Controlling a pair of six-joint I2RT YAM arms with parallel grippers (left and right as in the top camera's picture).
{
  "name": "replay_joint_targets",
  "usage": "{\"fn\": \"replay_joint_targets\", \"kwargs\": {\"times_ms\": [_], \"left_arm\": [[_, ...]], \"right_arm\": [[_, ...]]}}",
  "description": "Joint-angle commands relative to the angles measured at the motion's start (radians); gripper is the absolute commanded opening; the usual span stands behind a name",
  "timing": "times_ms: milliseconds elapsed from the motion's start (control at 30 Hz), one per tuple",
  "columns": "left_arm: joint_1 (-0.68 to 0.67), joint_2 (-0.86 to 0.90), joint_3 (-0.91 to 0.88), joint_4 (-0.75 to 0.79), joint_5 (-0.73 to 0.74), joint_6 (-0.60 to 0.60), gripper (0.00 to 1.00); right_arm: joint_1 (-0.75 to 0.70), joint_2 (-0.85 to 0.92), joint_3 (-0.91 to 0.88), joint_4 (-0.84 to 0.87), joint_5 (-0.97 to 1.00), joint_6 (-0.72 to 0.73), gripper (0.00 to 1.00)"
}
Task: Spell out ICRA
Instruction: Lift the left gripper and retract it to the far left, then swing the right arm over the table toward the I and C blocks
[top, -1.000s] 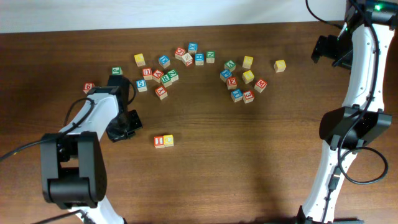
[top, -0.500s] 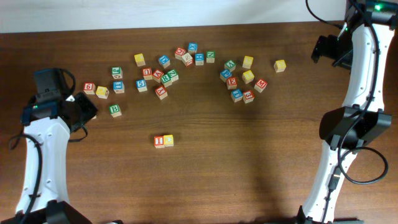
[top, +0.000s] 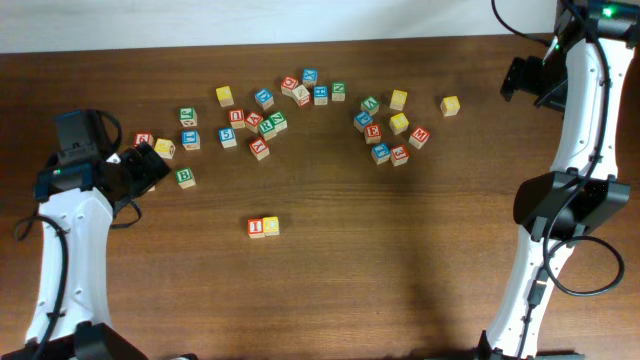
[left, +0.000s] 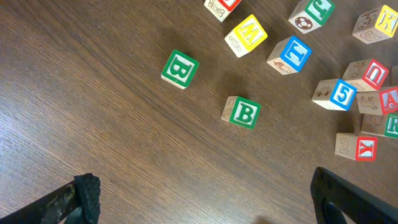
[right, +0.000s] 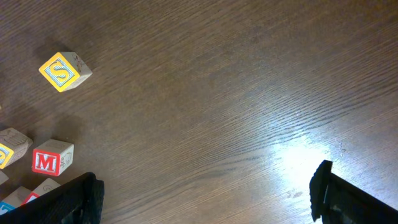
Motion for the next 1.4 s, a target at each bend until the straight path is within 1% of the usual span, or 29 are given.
{"fn": "replay_joint_targets", "kwargs": {"times_ms": [0, 800, 1033, 1100, 1200, 1233, 1300, 1333, 1367], "left_arm": [[0.004, 0.002, 0.003, -0.002, 0.011, -0.003, 0.99], [0.004, 0.002, 0.003, -0.002, 0.01, -0.002, 0.99], [0.004, 0.002, 0.003, -0.002, 0.01, -0.002, 0.99], [0.004, 0.002, 0.003, -0.002, 0.01, -0.003, 0.99], [0.004, 0.002, 0.003, -0.002, 0.01, -0.003, 0.99], [0.004, 0.002, 0.003, -0.002, 0.01, -0.002, 1.0], [0.004, 0.002, 0.003, -0.002, 0.01, -0.002, 0.99], [0.004, 0.002, 0.003, -0.002, 0.01, -0.002, 0.99], [0.004, 0.002, 0.003, -0.002, 0.01, -0.003, 0.99]], "right_arm": [[0.006, -0.01, -0.004, -0.002, -0.001, 0.009, 0.98], [0.006, -0.01, -0.004, -0.002, -0.001, 0.009, 0.98], [0.006, -0.01, -0.004, 0.036, -0.002, 0.009, 0.98], [0.006, -0.01, -0.004, 0.06, -0.025, 0.009, 0.98], [0.006, -0.01, -0.004, 0.046, -0.132, 0.004, 0.98], [0.006, -0.011, -0.003, 0.04, -0.169, 0.001, 0.96], [0.007, -0.02, -0.001, 0.016, -0.201, -0.018, 0.56], [0.012, -0.031, -0.001, 0.002, -0.197, -0.018, 0.18], [0.019, -0.046, -0.001, -0.006, -0.19, -0.018, 0.04]]}}
